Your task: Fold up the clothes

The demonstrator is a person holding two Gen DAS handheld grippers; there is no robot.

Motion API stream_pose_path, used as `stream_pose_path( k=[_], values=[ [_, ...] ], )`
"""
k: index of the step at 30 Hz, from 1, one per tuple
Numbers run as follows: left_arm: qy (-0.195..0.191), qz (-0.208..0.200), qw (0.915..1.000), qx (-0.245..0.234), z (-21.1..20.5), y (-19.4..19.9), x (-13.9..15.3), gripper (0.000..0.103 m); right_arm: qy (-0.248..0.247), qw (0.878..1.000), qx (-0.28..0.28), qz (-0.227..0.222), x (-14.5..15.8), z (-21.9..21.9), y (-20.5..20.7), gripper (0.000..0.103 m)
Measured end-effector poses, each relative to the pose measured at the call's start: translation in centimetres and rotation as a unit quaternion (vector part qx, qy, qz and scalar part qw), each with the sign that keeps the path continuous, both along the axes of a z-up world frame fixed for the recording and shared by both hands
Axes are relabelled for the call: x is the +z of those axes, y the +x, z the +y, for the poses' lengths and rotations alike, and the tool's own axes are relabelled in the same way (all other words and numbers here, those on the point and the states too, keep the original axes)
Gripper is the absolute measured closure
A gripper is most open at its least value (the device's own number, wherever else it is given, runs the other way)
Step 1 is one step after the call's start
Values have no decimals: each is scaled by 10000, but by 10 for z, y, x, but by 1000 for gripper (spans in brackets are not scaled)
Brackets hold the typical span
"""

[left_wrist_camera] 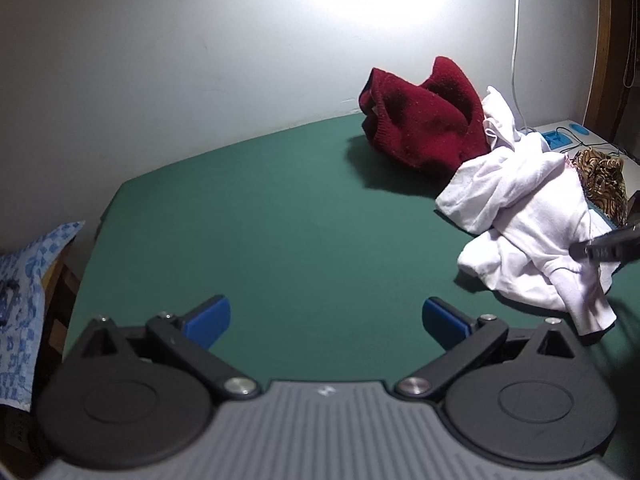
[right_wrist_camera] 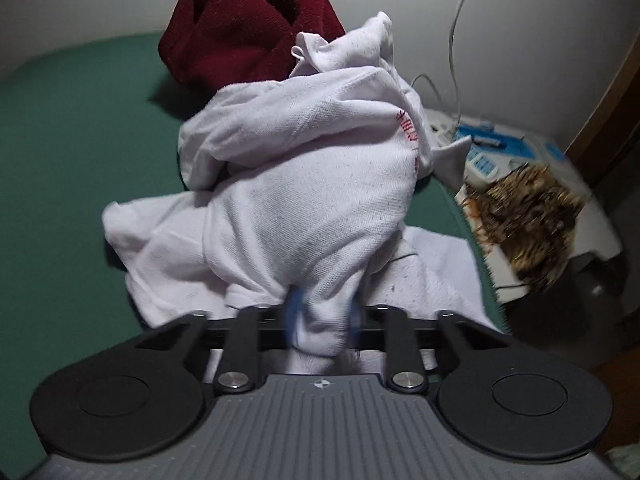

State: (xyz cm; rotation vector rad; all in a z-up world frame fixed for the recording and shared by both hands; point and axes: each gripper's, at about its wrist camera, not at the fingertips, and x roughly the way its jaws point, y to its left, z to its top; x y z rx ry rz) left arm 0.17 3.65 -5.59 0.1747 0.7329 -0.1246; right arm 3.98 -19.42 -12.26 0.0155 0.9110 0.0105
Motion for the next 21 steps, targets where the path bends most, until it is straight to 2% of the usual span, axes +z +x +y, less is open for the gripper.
stream_pose_path(
  k=[2,5,8,11,14,17,19,21],
  values=[
    [13,-24,10000,-34,-4,1,1,1,587,9973,0,-452,38,-10,0,100],
    [-19,-169,9997,-155,-10,-1,7,1,1063,9853,186,-1327,112,-16,-8,100],
    [-136,-419,9983,-381,-16,-7,16,1,1793,9611,250,-2085,181,-27,-24,100],
    [-181,-732,9947,-699,-26,-18,23,1,2408,9300,395,-2748,239,-32,-41,100],
    [-97,-1014,9892,-1051,-41,-34,27,1,2836,9006,600,-3238,283,-25,-62,100],
    [227,-1583,9790,-1264,-56,-50,36,1,2899,8804,829,-3659,316,-4,-87,100],
    [424,-1949,9696,-1414,-64,-60,41,1,2849,8752,977,-3785,329,14,-104,100],
    [401,-2097,9629,-1649,-58,-62,47,1,2887,8743,1024,-3766,329,23,-116,100]
  ],
)
